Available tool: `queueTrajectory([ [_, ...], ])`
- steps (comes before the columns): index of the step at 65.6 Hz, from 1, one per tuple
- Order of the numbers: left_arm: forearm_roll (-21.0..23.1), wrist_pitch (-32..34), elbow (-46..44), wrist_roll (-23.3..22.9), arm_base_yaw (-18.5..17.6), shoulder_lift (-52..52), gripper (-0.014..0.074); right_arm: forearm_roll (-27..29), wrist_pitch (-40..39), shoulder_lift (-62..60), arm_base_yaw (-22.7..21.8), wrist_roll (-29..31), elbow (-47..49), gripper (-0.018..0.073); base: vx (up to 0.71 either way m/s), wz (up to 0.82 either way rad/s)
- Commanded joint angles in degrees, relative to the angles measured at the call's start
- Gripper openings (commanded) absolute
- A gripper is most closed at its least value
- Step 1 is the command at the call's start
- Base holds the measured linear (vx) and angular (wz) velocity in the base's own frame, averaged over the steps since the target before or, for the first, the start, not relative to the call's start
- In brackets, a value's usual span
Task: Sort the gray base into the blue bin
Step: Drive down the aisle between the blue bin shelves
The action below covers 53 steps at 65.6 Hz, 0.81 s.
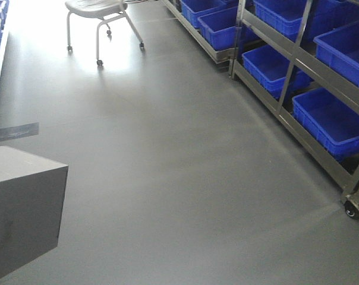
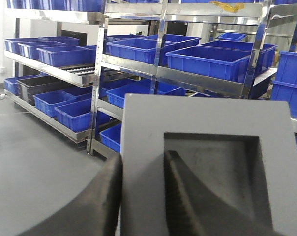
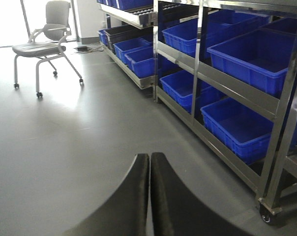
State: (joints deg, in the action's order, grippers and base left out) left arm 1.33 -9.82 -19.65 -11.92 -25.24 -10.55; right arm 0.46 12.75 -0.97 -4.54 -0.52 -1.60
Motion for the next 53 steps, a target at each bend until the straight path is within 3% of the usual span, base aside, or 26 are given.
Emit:
queueTrajectory([
  [1, 0.3, 6.2, -1.6, -0.4, -0.4, -0.6, 0.0003, -0.5, -4.3, 0.2, 0.0, 0.5, -0.1, -0.0005, 0.24, -0.22],
  [20, 0.3, 6.2, -1.6, -0.4, -0.4, -0.6, 0.0003, -0.5, -4.3, 0.2, 0.0, 0.5, -0.1, -0.0005, 0.27, -0.04],
  [53, 0.3, 6.2, -1.6, -0.4, -0.4, -0.6, 0.0003, -0.5, -4.3, 0.2, 0.0, 0.5, -0.1, -0.0005, 0.31, 0.26],
])
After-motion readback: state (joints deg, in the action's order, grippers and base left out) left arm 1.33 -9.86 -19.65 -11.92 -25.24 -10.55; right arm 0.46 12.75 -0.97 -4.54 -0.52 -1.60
